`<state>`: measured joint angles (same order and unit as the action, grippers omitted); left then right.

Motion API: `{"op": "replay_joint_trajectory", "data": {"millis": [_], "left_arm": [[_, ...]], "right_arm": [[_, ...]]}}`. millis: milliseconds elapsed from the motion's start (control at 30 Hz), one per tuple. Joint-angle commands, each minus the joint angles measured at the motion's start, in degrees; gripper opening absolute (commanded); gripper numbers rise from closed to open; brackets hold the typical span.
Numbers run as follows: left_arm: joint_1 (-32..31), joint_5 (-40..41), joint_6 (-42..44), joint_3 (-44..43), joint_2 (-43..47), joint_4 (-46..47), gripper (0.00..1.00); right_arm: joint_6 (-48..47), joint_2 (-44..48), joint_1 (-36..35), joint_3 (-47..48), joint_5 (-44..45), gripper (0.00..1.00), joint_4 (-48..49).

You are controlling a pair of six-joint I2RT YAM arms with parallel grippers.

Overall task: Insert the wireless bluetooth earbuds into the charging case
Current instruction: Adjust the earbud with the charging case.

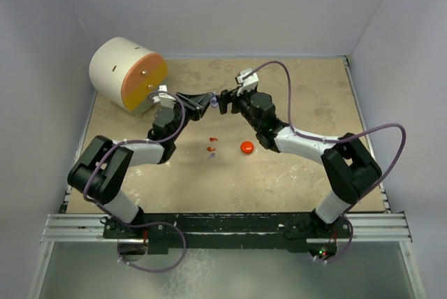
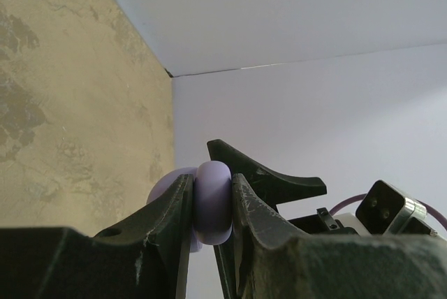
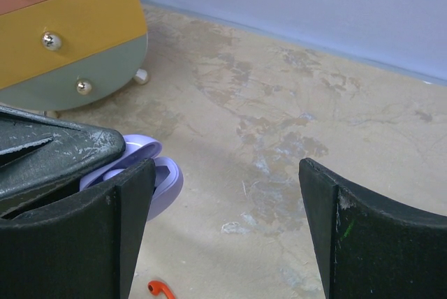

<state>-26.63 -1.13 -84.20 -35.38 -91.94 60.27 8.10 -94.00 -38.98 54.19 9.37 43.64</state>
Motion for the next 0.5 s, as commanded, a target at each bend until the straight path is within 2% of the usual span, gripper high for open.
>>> {"op": "replay_joint_trajectory", "data": {"millis": [0, 467], "left_arm": [[0.4, -1.8, 1.3, -2.6, 0.2, 1.9, 0.0], [0.7, -2.3, 1.5, -1.9, 0.2, 1.7, 0.0]], "right_arm": [[-0.6, 2.5, -0.9, 0.2, -3.5, 0.86, 2.3], [-0.1, 2.6, -0.8, 0.9, -0.9, 0.87, 1.4]]}}
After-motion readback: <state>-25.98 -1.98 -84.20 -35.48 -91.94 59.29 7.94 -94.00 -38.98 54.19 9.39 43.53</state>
